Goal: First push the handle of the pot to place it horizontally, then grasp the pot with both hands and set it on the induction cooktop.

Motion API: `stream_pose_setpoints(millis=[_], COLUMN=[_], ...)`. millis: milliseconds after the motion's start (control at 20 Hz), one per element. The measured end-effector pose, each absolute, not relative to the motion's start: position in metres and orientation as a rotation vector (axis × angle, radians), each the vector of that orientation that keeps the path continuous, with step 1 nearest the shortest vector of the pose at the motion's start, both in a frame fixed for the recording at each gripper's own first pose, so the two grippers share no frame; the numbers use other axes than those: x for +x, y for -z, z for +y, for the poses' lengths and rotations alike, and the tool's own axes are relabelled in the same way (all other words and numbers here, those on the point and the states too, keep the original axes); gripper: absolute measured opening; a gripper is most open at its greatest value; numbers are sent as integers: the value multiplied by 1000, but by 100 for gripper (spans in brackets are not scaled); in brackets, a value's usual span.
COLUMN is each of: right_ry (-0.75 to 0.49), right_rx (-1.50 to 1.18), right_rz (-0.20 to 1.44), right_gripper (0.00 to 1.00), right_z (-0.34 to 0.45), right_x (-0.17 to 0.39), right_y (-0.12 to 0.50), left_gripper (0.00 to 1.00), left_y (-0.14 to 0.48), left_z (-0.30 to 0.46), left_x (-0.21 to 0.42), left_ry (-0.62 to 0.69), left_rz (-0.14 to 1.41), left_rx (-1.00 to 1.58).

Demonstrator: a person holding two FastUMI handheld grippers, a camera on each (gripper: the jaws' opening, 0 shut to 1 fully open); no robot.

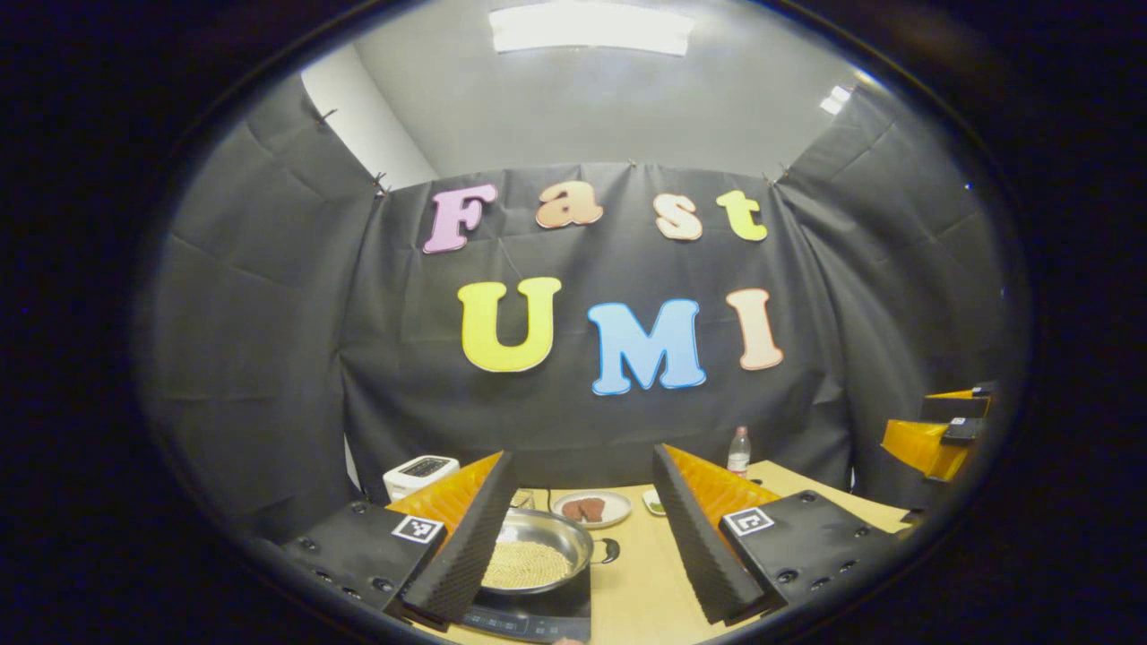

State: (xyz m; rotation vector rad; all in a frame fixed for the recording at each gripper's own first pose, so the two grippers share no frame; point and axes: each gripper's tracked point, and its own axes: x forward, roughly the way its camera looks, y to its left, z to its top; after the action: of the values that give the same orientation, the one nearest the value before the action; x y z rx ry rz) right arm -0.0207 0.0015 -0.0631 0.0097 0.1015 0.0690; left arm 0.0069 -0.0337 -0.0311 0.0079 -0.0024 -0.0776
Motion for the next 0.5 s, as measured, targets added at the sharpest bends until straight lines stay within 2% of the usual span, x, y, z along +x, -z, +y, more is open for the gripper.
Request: stream_pose_setpoints(millis=[50,100,300,400,500], right_ry=[-71,-68,-55,-46,-44], right_rx=[14,20,40,40,41], right_rz=[93,89,72,68,69], right_gripper=[96,96,96,96,96], right_z=[3,4,3,3,3], right_x=[-27,-31,-39,-40,-40], right_y=[60,57,46,42,40], left_gripper=[100,97,100,97,100], left_y=[30,28,20,15,12], left_z=[-31,-27,-20,-18,-18], left_x=[2,-4,-13,-14,-15], left_ry=[76,71,72,76,84], left_rz=[-4,-9,-25,-36,-43], left_rx=[5,3,14,26,24])
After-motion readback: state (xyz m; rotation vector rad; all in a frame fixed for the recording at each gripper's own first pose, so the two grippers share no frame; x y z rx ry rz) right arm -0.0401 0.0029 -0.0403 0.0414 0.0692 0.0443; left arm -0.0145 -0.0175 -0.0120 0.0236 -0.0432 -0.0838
